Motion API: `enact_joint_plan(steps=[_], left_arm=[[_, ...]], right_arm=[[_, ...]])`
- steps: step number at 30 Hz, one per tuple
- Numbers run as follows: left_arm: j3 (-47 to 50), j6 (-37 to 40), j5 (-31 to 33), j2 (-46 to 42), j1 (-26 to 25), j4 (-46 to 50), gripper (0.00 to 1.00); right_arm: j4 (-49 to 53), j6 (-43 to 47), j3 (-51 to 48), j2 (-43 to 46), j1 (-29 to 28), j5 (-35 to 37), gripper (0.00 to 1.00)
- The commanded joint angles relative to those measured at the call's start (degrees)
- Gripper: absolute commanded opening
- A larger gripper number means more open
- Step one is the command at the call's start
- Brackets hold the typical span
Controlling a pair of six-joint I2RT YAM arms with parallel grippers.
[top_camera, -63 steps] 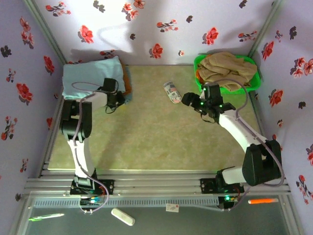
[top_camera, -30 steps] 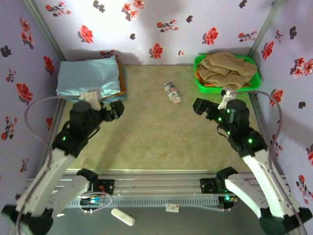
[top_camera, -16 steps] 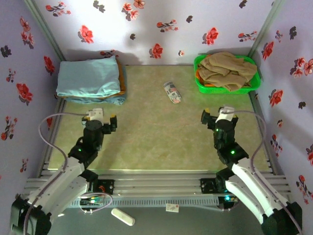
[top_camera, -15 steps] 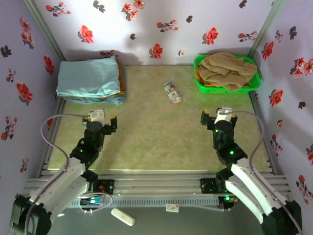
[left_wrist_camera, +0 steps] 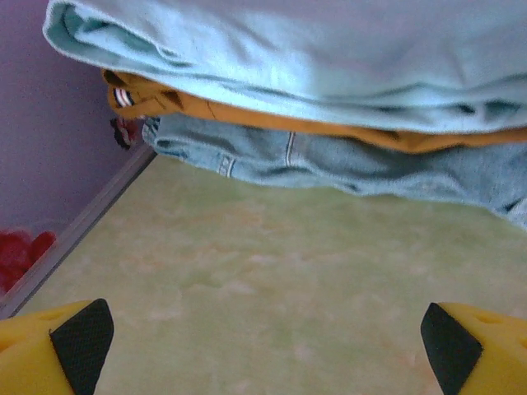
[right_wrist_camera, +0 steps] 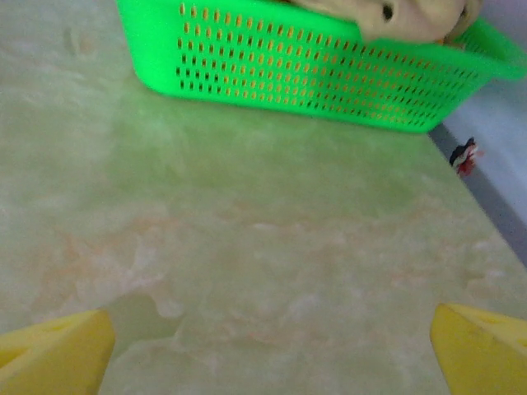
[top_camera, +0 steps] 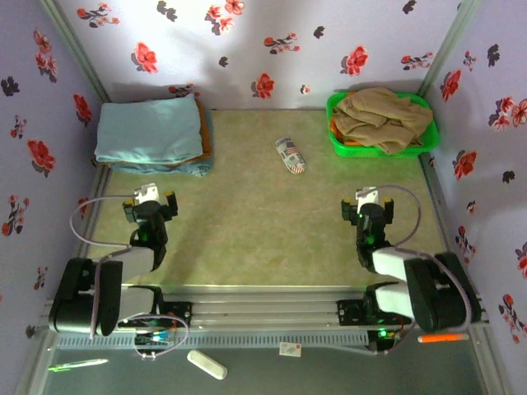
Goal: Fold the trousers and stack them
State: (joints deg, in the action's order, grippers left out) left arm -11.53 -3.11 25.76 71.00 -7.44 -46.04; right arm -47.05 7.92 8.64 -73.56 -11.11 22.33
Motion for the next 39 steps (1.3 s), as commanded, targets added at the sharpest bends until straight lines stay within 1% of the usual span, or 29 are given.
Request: enact_joint_plan(steps=[1, 2, 3, 4, 5, 6, 7, 8, 9, 10, 12, 13, 14, 15, 17, 20, 22, 39], left_arm=[[-0.79, 0.80, -5.69, 2.27, 1.82, -7.96, 1.00], [-0.57, 2.60, -7.62, 3.82, 2.36, -10.37, 1.00], [-0.03, 2.89, -8.79, 6.58, 3.12, -13.68, 1.00], [0.57, 2.37, -8.97, 9.84, 3.88, -18.29, 1.00], [1.17, 1.64, -8.97, 14.51, 4.71, -23.83, 1.00], [0.78, 1.62, -9.49, 18.81, 5.17, -27.31, 1.00], [-0.33, 1.76, -9.67, 19.54, 5.26, -27.17, 1.00], [-1.68, 1.58, -10.47, 17.19, 5.32, -21.36, 1.00], [-3.63, 1.62, -10.55, 16.62, 5.78, -16.90, 1.00], [-5.21, 0.77, -10.62, 17.53, 6.22, -15.07, 1.00], [-10.17, -1.01, -10.79, 17.11, 6.82, -6.02, 1.00], [-9.74, -0.51, -10.73, 17.53, 6.66, -7.53, 1.00], [-9.82, -0.70, -10.64, 17.33, 6.66, -7.11, 1.00], [-9.83, -0.73, -10.65, 17.37, 6.65, -7.09, 1.00], [-9.83, -0.75, -10.56, 17.38, 6.65, -7.17, 1.00], [-9.74, -0.66, -10.51, 17.42, 6.65, -7.48, 1.00], [-9.65, -0.66, -10.55, 17.37, 6.65, -7.48, 1.00], [-9.61, -0.60, -10.54, 17.33, 6.65, -7.48, 1.00]], right_arm=[[-12.64, -5.95, 1.44, -1.54, 0.72, 3.00, 0.99], [-12.53, -8.86, 2.03, -2.89, 2.11, 2.02, 0.99], [-15.38, -9.11, 2.10, -5.60, 2.99, 0.66, 0.99], [-18.52, -8.98, 2.00, -8.46, 3.23, 0.75, 0.99], [-22.41, -8.94, 1.91, -12.27, 3.31, 0.68, 0.99], [-26.53, -8.60, 1.92, -16.59, 3.40, 0.32, 0.99], [-31.60, -7.74, 1.91, -20.19, 3.42, 0.23, 0.99], [-29.80, -7.10, 2.73, -19.46, 3.02, 0.67, 0.99], [-23.99, -8.11, 3.82, -16.71, 3.27, -0.05, 0.99], [-18.84, -9.02, 5.44, -15.39, 3.58, 0.08, 0.99], [-11.00, -10.84, 10.61, -16.37, 5.13, 0.35, 0.99], [-6.60, -12.53, 12.65, -16.30, 6.24, -0.26, 0.99], [-3.47, -14.68, 13.35, -15.43, 9.27, -5.76, 0.99], [-2.70, -14.85, 13.50, -15.22, 10.15, -7.26, 0.99], [-5.46, -14.18, 12.97, -16.17, 9.76, -6.38, 0.99], [-3.54, -14.51, 13.27, -15.38, 9.66, -6.44, 0.99], [-5.04, -14.26, 12.84, -15.78, 9.64, -6.37, 0.99], [-4.37, -13.55, 13.13, -15.62, 9.18, -6.77, 0.99]])
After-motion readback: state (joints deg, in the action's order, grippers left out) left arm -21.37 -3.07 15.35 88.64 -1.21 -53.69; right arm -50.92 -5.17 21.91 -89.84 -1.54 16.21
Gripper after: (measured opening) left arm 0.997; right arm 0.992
